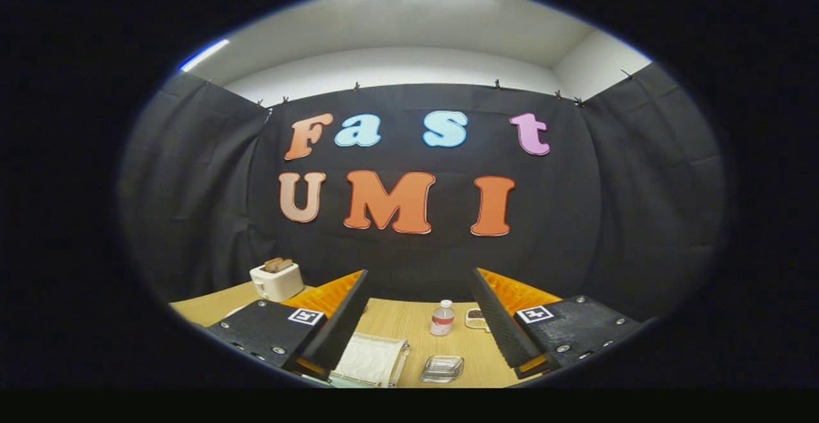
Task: Take the plate from the dish rack, then take the spoon from the basket and place it into the plate.
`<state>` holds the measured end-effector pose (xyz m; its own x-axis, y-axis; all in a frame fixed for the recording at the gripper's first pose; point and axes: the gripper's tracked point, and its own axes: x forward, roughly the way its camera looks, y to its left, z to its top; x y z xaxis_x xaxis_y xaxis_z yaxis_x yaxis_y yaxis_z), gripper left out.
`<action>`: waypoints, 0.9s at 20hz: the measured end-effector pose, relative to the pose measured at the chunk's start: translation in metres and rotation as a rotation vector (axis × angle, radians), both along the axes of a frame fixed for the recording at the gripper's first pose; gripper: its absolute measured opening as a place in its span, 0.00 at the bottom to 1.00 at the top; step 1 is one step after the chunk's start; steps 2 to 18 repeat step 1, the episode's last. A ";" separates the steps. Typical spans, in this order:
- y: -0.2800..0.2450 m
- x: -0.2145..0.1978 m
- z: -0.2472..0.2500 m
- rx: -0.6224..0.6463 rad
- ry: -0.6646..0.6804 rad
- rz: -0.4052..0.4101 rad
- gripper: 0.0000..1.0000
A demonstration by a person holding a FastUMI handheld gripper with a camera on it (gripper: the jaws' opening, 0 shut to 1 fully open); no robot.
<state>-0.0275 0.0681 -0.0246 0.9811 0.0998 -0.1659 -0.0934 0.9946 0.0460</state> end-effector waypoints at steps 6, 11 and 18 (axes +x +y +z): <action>-0.001 0.000 0.004 -0.002 -0.009 -0.003 0.94; -0.001 0.000 0.004 -0.002 -0.009 -0.003 0.94; -0.001 0.000 0.004 -0.002 -0.009 -0.003 0.94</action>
